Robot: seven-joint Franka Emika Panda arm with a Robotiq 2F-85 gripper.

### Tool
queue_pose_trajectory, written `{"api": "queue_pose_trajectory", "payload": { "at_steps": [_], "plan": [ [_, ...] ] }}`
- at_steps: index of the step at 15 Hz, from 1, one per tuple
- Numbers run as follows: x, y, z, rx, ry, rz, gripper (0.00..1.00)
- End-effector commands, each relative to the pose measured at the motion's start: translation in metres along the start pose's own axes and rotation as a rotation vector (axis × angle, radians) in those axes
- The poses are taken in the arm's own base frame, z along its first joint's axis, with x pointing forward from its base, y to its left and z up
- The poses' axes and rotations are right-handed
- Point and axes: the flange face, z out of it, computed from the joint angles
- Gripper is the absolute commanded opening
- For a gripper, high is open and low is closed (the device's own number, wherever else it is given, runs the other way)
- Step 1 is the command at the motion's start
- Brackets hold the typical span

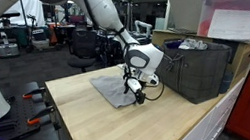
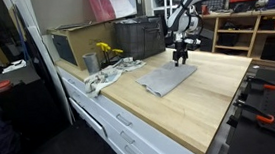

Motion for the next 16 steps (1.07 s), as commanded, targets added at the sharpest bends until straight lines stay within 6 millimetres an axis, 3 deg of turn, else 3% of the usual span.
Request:
{"api": "queue_pose_trajectory", "payload": {
  "at_steps": [1, 4, 5, 7, 12, 16],
  "plan": [
    [-0.008, -0.006, 0.002, 0.069, -0.014, 0.036, 1.00],
    [-0.011, -0.010, -0.001, 0.088, -0.004, 0.046, 0.98],
    [-0.012, -0.010, -0.002, 0.093, -0.002, 0.053, 0.73],
    [-0.014, -0.011, -0.002, 0.104, 0.004, 0.060, 0.72],
    [-0.019, -0.013, -0.013, 0.115, 0.028, 0.076, 0.35],
    [-0.030, -0.012, -0.035, 0.056, 0.069, 0.103, 0.05]
  ]
}}
